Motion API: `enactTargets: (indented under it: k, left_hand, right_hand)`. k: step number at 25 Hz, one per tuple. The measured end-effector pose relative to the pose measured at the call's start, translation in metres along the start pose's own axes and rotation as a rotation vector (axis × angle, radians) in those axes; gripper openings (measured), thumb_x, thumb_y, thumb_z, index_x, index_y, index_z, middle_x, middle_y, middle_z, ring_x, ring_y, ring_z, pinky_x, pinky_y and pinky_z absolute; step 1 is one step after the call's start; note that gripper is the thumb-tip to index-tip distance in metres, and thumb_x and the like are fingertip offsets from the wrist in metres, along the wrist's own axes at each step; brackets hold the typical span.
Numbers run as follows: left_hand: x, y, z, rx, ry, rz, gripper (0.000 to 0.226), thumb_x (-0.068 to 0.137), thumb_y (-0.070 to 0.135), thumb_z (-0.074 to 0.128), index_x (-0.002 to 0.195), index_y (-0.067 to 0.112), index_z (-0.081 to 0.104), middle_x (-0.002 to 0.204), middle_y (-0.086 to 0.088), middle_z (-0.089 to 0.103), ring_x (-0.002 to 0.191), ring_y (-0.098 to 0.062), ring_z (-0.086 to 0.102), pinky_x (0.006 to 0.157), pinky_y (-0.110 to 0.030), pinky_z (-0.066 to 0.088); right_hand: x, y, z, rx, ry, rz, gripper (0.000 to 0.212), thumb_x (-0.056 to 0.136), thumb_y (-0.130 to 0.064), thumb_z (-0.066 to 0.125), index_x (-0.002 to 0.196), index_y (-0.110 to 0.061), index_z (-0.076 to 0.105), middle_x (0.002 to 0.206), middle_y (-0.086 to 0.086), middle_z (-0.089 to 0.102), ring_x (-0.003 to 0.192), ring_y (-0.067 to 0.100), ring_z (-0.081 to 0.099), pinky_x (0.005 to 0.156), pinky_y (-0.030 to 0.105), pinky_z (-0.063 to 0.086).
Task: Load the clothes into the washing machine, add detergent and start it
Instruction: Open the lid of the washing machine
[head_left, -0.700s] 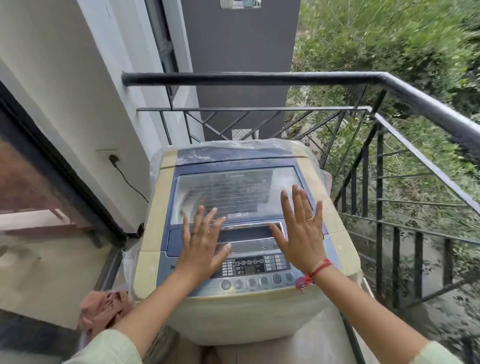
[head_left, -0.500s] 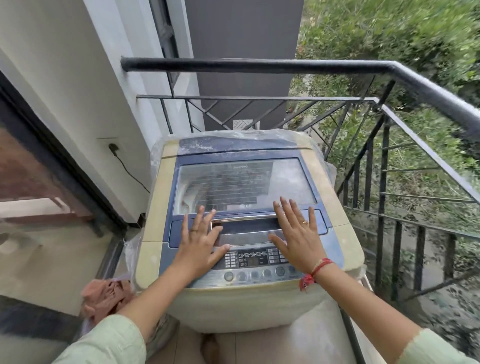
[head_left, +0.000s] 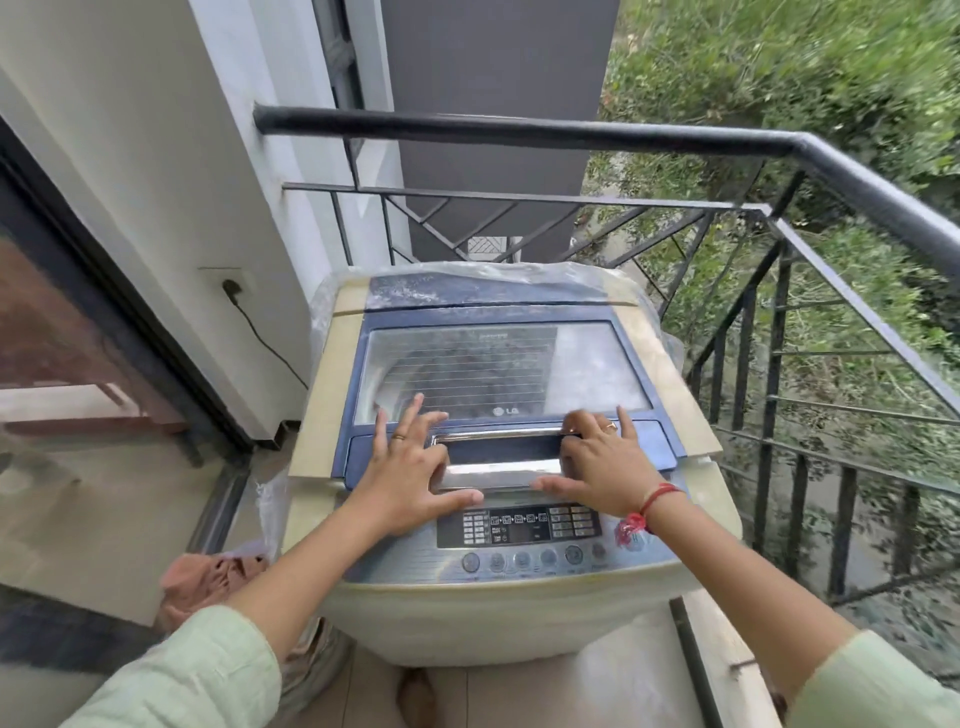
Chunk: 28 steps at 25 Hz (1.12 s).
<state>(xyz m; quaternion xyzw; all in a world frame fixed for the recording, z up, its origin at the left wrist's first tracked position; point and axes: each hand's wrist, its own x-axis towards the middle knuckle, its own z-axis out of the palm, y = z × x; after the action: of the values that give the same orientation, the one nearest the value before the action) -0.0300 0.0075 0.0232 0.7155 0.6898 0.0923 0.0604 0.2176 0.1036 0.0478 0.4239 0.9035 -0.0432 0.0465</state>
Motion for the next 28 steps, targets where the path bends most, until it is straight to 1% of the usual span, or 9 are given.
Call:
enactTargets:
  k: [3, 6, 9, 12, 15, 17, 19, 24, 28]
  left_hand:
    - [0.011, -0.005, -0.031, 0.124, 0.153, 0.116, 0.055, 0.064, 0.078, 0.056, 0.072, 0.025, 0.042, 0.145, 0.001, 0.029, 0.145, -0.022, -0.001, 0.109, -0.057, -0.017]
    - [0.034, -0.013, -0.07, 0.221, 0.365, 0.245, 0.046, 0.063, 0.066, 0.07, 0.071, 0.026, 0.049, 0.139, -0.003, 0.039, 0.141, -0.026, 0.02, 0.107, -0.069, 0.003]
    - [0.053, -0.021, -0.1, 0.329, 0.655, 0.327, 0.057, 0.072, 0.071, 0.058, 0.106, 0.024, 0.058, 0.141, -0.005, 0.036, 0.137, -0.027, 0.028, 0.106, -0.071, 0.01]
    - [0.082, -0.028, -0.114, 0.456, 0.906, 0.247, 0.069, 0.085, 0.07, 0.041, 0.135, 0.023, 0.038, 0.143, -0.006, 0.033, 0.139, -0.024, 0.025, 0.108, -0.067, 0.009]
    - [0.133, -0.035, -0.128, 0.458, 0.924, 0.087, 0.065, 0.092, 0.066, 0.022, 0.135, 0.02, 0.039, 0.139, -0.002, 0.036, 0.132, -0.024, 0.033, 0.106, -0.062, 0.015]
    - [0.164, -0.041, -0.14, 0.423, 0.912, 0.053, 0.064, 0.094, 0.062, 0.017, 0.135, 0.019, 0.042, 0.14, -0.002, 0.036, 0.133, -0.025, 0.032, 0.107, -0.057, 0.015]
    - [0.19, -0.049, -0.154, 0.379, 0.924, 0.061, 0.063, 0.094, 0.059, 0.017, 0.137, 0.02, 0.041, 0.146, -0.003, 0.031, 0.138, -0.026, 0.024, 0.11, -0.053, 0.008]
    - [0.258, -0.07, -0.182, 0.218, 0.829, 0.022, 0.065, 0.093, 0.059, 0.018, 0.142, 0.019, 0.036, 0.153, -0.005, 0.028, 0.144, -0.027, 0.015, 0.113, -0.047, -0.003]
    - [0.296, -0.086, -0.191, 0.166, 0.739, -0.02, 0.066, 0.092, 0.059, 0.016, 0.138, 0.019, 0.04, 0.154, -0.004, 0.027, 0.145, -0.025, 0.01, 0.114, -0.047, -0.006]
  right_hand:
    - [0.005, 0.008, -0.039, 0.011, 0.048, -0.016, 0.085, 0.051, -0.096, 0.013, 0.079, -0.026, 0.052, 0.123, -0.008, 0.037, 0.118, 0.012, 0.046, 0.114, 0.058, -0.003]
    - [0.02, 0.014, -0.084, -0.02, 0.105, -0.061, 0.069, 0.054, -0.091, 0.029, 0.077, -0.029, 0.049, 0.119, -0.009, 0.037, 0.114, 0.01, 0.049, 0.114, 0.056, -0.004]
    - [0.038, 0.021, -0.122, 0.063, 0.216, -0.078, 0.062, 0.058, -0.086, 0.032, 0.077, -0.03, 0.049, 0.11, -0.012, 0.039, 0.112, 0.009, 0.051, 0.115, 0.051, 0.003]
    - [0.062, 0.027, -0.147, 0.057, 0.536, -0.026, 0.059, 0.071, -0.076, 0.042, 0.102, -0.028, 0.055, 0.115, -0.006, 0.051, 0.106, 0.016, 0.058, 0.114, 0.051, 0.016]
    - [0.102, 0.018, -0.151, -0.044, 0.915, 0.077, 0.048, 0.091, -0.057, 0.034, 0.114, -0.019, 0.053, 0.109, 0.002, 0.061, 0.099, 0.027, 0.061, 0.108, 0.052, 0.029]
    - [0.135, 0.015, -0.152, -0.003, 1.066, 0.12, 0.042, 0.098, -0.044, 0.026, 0.11, -0.018, 0.057, 0.107, 0.002, 0.063, 0.106, 0.028, 0.057, 0.109, 0.052, 0.027]
    - [0.166, 0.02, -0.161, 0.068, 1.137, 0.14, 0.044, 0.097, -0.047, 0.027, 0.109, -0.019, 0.059, 0.111, 0.001, 0.063, 0.114, 0.025, 0.054, 0.111, 0.048, 0.022]
    - [0.228, 0.039, -0.189, -0.098, 0.928, 0.168, 0.076, 0.079, -0.073, 0.039, 0.13, -0.017, 0.046, 0.129, 0.005, 0.053, 0.125, 0.028, 0.043, 0.111, 0.054, 0.02]
    - [0.266, 0.048, -0.209, -0.051, 0.793, 0.192, 0.083, 0.075, -0.08, 0.029, 0.134, -0.021, 0.038, 0.134, 0.004, 0.046, 0.129, 0.026, 0.038, 0.113, 0.054, 0.018]
